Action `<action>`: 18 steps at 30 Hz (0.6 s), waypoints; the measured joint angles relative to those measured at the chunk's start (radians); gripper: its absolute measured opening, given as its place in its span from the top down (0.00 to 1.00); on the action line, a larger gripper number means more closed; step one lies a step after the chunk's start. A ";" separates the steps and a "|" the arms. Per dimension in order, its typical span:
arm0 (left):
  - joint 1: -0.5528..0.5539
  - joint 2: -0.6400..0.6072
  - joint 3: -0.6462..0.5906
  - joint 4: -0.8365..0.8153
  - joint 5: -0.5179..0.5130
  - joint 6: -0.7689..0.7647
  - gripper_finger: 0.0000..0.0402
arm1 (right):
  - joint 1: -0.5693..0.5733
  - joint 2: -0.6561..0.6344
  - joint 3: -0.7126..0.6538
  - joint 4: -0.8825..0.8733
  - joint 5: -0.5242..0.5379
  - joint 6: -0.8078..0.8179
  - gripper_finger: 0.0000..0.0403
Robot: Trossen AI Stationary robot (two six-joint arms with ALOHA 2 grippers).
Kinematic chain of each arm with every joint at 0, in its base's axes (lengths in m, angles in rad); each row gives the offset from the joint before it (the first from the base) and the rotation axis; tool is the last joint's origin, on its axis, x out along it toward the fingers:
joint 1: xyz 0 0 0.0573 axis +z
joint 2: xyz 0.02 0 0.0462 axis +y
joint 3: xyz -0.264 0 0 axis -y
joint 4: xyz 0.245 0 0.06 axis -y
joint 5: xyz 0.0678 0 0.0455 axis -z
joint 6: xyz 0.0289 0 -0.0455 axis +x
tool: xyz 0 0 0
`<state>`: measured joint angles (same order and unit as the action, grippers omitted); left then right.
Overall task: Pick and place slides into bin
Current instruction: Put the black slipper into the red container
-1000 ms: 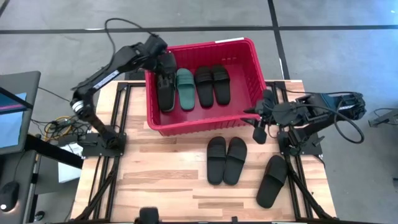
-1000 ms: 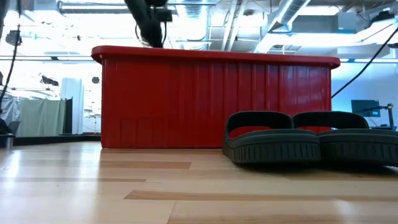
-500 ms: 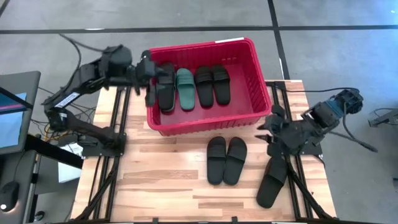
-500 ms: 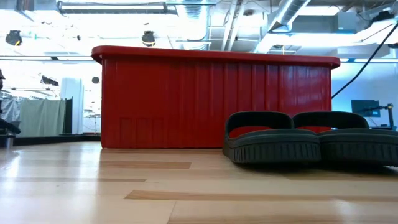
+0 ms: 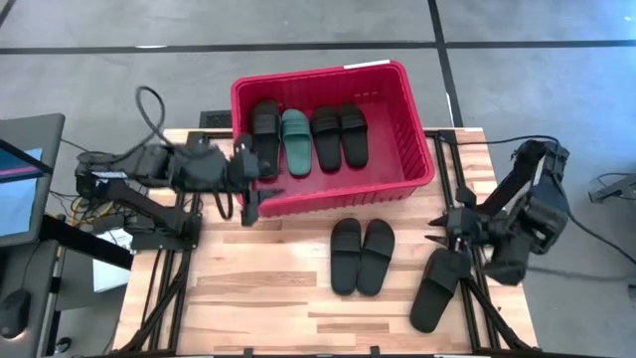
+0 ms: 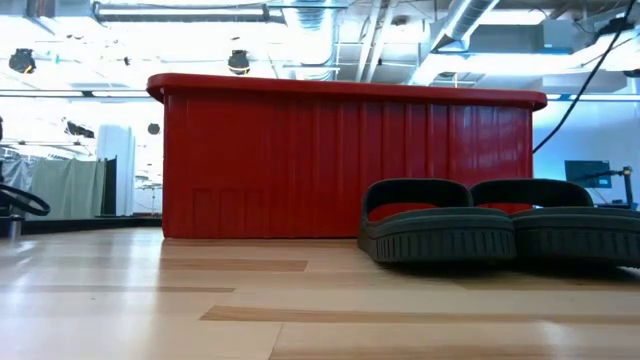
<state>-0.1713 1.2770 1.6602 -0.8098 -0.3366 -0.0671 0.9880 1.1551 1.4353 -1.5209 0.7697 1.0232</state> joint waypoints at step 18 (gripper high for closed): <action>-0.181 0.000 -0.357 0.297 -0.077 -0.072 0.53 | 0.108 0.296 -0.137 -0.041 -0.103 0.550 0.67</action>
<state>-0.3526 1.2766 1.3034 -0.5126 -0.4133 -0.1394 1.0958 1.4515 1.2984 -1.5615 0.6669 1.5728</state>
